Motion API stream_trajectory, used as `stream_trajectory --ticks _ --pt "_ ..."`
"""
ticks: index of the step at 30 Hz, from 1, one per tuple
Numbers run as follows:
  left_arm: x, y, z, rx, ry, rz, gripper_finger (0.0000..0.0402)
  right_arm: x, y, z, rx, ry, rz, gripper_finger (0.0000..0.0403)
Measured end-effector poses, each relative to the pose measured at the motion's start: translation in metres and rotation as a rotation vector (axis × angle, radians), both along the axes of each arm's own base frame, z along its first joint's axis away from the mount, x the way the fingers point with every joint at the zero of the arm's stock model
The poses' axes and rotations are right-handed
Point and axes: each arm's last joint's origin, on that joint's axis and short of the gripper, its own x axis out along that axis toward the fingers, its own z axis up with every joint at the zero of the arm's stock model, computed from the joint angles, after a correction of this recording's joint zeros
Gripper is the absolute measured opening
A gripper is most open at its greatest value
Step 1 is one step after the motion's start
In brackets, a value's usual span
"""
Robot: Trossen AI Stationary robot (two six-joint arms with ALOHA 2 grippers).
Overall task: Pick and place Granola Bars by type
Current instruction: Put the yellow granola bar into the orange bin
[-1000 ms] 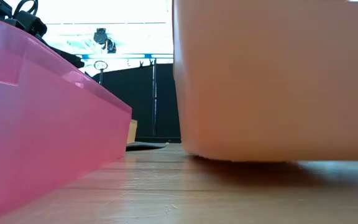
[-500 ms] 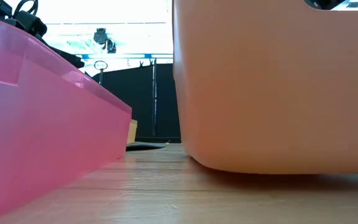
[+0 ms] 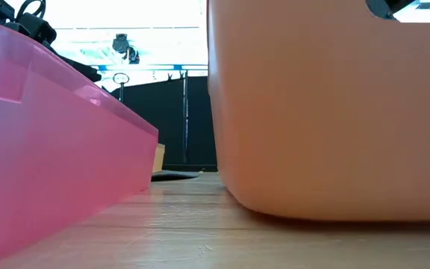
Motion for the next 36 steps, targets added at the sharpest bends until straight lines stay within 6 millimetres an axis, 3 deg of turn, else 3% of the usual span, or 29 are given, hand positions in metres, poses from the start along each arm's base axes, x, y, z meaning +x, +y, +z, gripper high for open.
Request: stream_trajectory --ticks 9,17,21,27,31,36 --pt "0.0 0.0 0.0 0.0 0.0 0.0 0.0113 0.001 0.009 0.003 0.015 -0.045 0.028 0.0051" --pt "0.0 0.0 0.0 0.0 0.0 0.0 0.0113 0.001 0.011 0.004 0.006 -0.063 0.045 0.0124" --pt "0.0 0.0 0.0 0.0 0.0 0.0 0.0113 -0.005 0.016 0.017 -0.015 -0.121 0.129 0.0152" --pt "0.0 0.0 0.0 0.0 0.0 0.0 0.0113 -0.042 0.03 0.052 -0.101 -0.169 0.283 0.016" --pt "0.0 0.0 0.0 0.0 0.0 0.0 0.0113 -0.076 0.033 0.066 -0.165 -0.086 0.187 0.0152" --pt "0.0 0.0 0.0 0.0 0.0 0.0 0.0113 -0.113 0.032 0.068 -0.131 0.096 -0.014 0.0149"
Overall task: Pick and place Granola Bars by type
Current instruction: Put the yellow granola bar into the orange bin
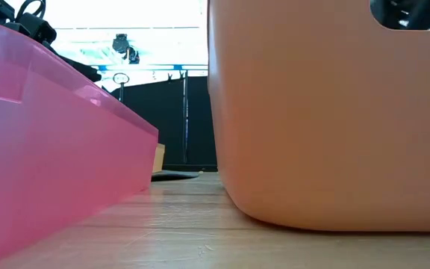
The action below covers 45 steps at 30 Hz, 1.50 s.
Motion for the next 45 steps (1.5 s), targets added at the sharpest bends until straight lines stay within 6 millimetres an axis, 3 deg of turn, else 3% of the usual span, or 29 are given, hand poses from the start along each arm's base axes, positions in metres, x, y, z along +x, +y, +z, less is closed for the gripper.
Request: stream_trajectory --ticks 12,17,25,40,45 --pt "0.0 0.0 0.0 0.0 0.0 0.0 0.0113 -0.037 0.02 -0.06 0.212 0.228 -0.217 0.0149" --pt "0.0 0.0 0.0 0.0 0.0 0.0 0.0113 -0.042 0.032 -0.066 0.289 0.22 -0.213 0.0148" --pt "0.0 0.0 0.0 0.0 0.0 0.0 0.0113 -0.044 0.045 -0.08 0.254 0.274 -0.204 0.0136" --pt "0.0 0.0 0.0 0.0 0.0 0.0 0.0113 -0.044 0.047 -0.096 0.187 0.384 -0.212 0.0134" --pt "0.0 0.0 0.0 0.0 -0.001 0.0 0.0113 -0.05 0.038 -0.1 0.068 0.415 -0.247 0.0134"
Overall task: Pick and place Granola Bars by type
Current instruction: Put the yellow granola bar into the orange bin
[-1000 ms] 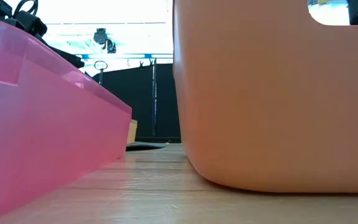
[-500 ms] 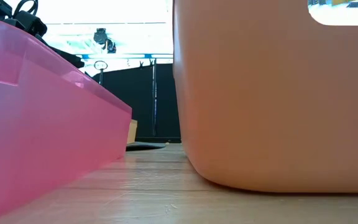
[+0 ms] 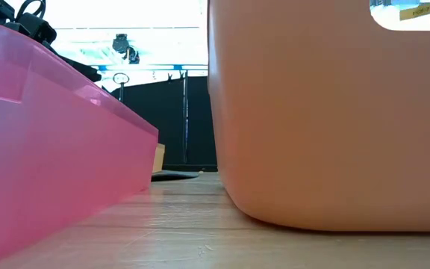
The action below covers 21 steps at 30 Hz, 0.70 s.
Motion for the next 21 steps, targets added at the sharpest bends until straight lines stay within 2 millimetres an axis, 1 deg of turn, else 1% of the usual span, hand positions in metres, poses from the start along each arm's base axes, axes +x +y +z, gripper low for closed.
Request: stream_trajectory --ticks 3,9,15,21 --pt "0.0 0.0 0.0 0.0 0.0 0.0 0.0113 -0.004 -0.007 -0.002 -0.097 0.014 -0.001 0.0134" --pt "0.0 0.0 0.0 0.0 0.0 0.0 0.0113 -0.002 -0.012 0.0 -0.204 -0.02 0.036 0.0134" --pt "0.0 0.0 0.0 0.0 0.0 0.0 0.0113 0.002 -0.012 0.014 -0.243 0.0 0.068 0.0134" --pt "0.0 0.0 0.0 0.0 0.0 0.0 0.0113 0.003 -0.01 0.021 -0.24 0.006 0.076 0.0134"
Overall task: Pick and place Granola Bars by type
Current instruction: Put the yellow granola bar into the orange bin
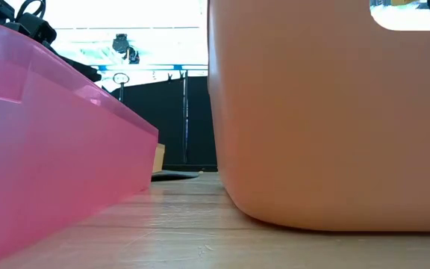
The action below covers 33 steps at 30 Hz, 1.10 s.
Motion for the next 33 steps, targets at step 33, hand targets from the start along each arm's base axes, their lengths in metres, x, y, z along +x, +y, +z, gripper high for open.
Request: stream_trajectory --ticks 33 --pt "0.0 0.0 0.0 0.0 0.0 0.0 0.0113 -0.015 -0.01 -0.029 0.062 0.128 -0.052 0.0109"
